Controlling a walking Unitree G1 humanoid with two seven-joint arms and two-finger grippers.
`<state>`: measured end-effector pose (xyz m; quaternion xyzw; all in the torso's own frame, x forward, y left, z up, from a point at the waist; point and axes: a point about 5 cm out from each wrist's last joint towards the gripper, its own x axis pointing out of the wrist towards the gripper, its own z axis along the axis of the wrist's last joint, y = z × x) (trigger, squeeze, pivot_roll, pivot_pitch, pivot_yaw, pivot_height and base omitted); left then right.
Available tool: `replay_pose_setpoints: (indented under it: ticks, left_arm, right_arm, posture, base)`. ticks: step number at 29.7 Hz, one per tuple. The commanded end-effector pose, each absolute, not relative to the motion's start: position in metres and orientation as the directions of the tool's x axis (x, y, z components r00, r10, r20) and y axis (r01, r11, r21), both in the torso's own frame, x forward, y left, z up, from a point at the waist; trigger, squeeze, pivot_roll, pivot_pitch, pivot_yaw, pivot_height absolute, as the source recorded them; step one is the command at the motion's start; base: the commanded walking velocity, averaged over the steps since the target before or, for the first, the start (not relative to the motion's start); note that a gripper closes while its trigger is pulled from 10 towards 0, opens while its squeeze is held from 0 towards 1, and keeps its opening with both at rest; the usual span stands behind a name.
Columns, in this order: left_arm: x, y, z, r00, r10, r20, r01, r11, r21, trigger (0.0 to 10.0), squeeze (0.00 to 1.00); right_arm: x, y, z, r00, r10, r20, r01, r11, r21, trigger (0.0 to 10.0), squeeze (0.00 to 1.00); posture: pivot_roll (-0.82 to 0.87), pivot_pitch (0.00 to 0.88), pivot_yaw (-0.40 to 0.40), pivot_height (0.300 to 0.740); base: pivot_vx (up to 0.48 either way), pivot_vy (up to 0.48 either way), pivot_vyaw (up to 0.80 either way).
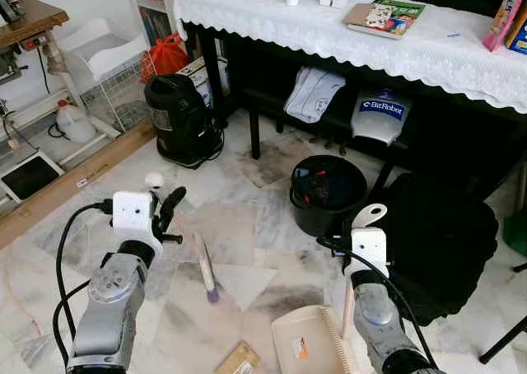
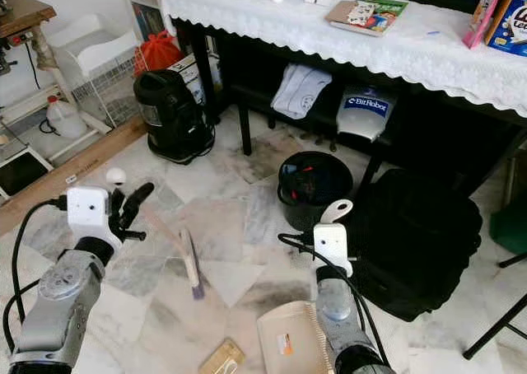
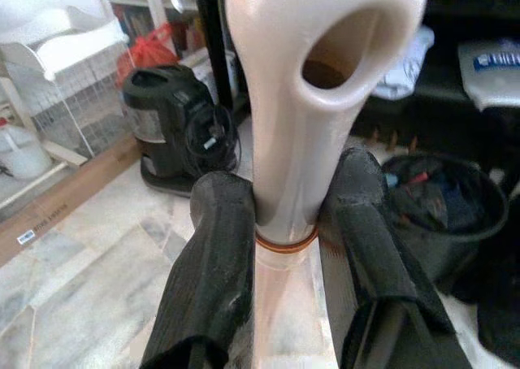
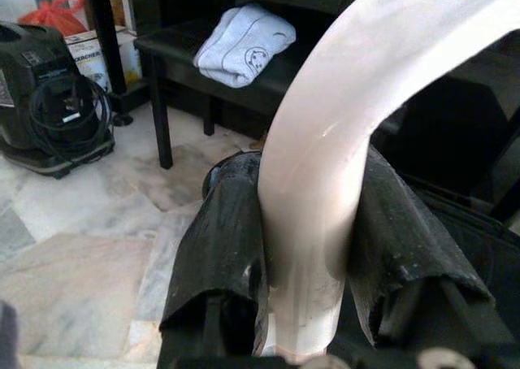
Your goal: Sweep floor
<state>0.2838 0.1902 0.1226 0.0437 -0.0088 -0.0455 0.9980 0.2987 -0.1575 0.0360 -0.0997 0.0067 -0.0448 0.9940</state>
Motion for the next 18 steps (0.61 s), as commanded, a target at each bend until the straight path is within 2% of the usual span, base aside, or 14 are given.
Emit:
replay_pose_setpoints:
  ticks: [1,6,11,18]
  left_arm:
    - [0.2800,0.1925,0.1202,0.996,-0.082,0.026,0.078,0.991,0.111,10.0,0.00]
    - [0.2776,0.1972,0.1142,0.999,-0.038,0.028,0.036,0.998,0.060,10.0,0.00]
    - [0.2779,0.1981,0.1141,0.999,-0.034,0.030,0.032,0.998,0.060,10.0,0.00]
    - [0.2787,0.1965,0.1123,0.999,-0.037,0.037,0.035,0.998,0.061,10.0,0.00]
  right_arm:
    - [0.3055,-0.1567,0.0461,0.996,-0.081,0.037,0.087,0.979,-0.185,10.0,0.00]
    - [0.3080,-0.1575,0.0505,0.994,-0.094,0.053,0.100,0.986,-0.136,10.0,0.00]
    - [0.3077,-0.1587,0.0502,0.995,-0.089,0.053,0.097,0.980,-0.171,10.0,0.00]
    - [0.3075,-0.1600,0.0507,0.995,-0.082,0.057,0.090,0.983,-0.158,10.0,0.00]
  posture:
    - [0.12,0.081,0.028,0.740]
    - [0.11,0.088,0.025,0.740]
    - [0.11,0.092,0.024,0.740]
    - [0.11,0.092,0.023,0.740]
  base:
    - [0.000,0.000,0.00]
    - [0.000,0.000,0.00]
    - [0.000,0.000,0.00]
    - [0.000,0.000,0.71]
